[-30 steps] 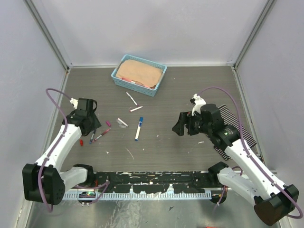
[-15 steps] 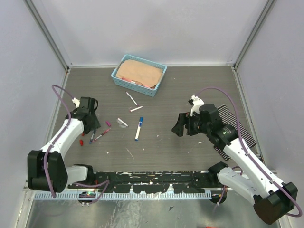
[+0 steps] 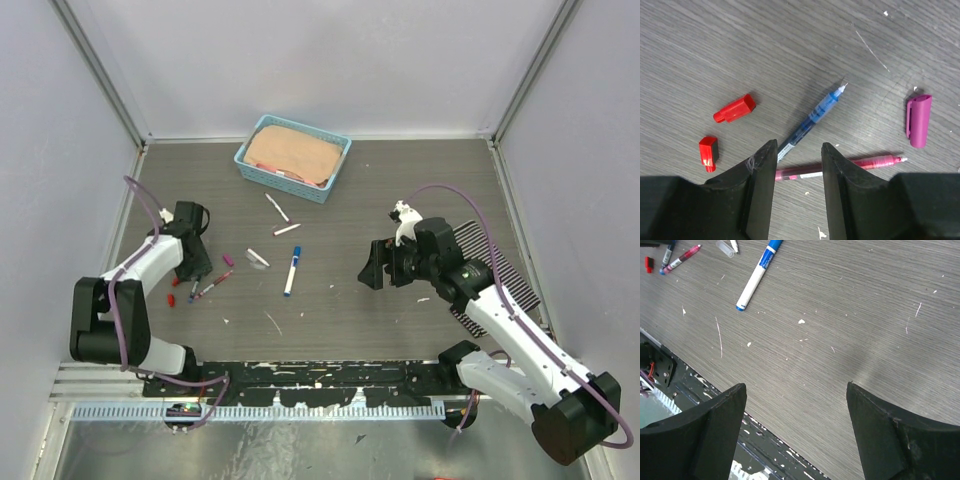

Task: Insert the pens into the pen caps
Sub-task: Pick up the pen from the center of the board.

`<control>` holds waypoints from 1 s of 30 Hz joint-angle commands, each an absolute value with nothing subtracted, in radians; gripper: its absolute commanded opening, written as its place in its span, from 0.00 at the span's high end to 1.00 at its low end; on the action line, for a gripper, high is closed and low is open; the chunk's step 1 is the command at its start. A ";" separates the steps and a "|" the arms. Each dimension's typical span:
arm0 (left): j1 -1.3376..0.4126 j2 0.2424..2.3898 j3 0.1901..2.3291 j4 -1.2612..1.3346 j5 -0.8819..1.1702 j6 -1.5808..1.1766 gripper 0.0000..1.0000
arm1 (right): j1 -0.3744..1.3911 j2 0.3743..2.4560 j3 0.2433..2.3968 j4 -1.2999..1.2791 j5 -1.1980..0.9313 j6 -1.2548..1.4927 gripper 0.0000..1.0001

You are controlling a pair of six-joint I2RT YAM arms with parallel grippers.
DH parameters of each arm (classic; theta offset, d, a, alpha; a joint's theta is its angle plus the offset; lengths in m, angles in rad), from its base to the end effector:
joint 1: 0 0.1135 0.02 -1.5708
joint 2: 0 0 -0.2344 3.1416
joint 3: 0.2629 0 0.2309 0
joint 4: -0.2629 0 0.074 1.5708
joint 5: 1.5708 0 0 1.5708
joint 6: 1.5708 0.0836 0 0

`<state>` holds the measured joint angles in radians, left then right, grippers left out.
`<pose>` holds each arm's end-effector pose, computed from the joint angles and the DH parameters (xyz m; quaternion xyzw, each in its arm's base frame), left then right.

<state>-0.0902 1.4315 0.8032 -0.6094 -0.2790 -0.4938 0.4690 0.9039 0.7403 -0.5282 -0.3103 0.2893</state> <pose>0.2546 0.0001 0.1172 -0.2183 0.9521 0.0841 0.1967 0.1874 0.1236 0.2226 -0.1457 0.8846 0.2855 0.3388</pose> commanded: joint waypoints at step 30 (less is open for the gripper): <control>-0.041 1.624 0.913 -0.562 -0.267 -0.465 0.87 | 0.466 0.921 0.759 -0.485 -0.364 0.260 0.15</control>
<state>-0.0475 1.6100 0.9035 -0.5884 -0.2718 -0.4706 0.4690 0.9234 0.7403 -0.5171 -0.3504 0.2737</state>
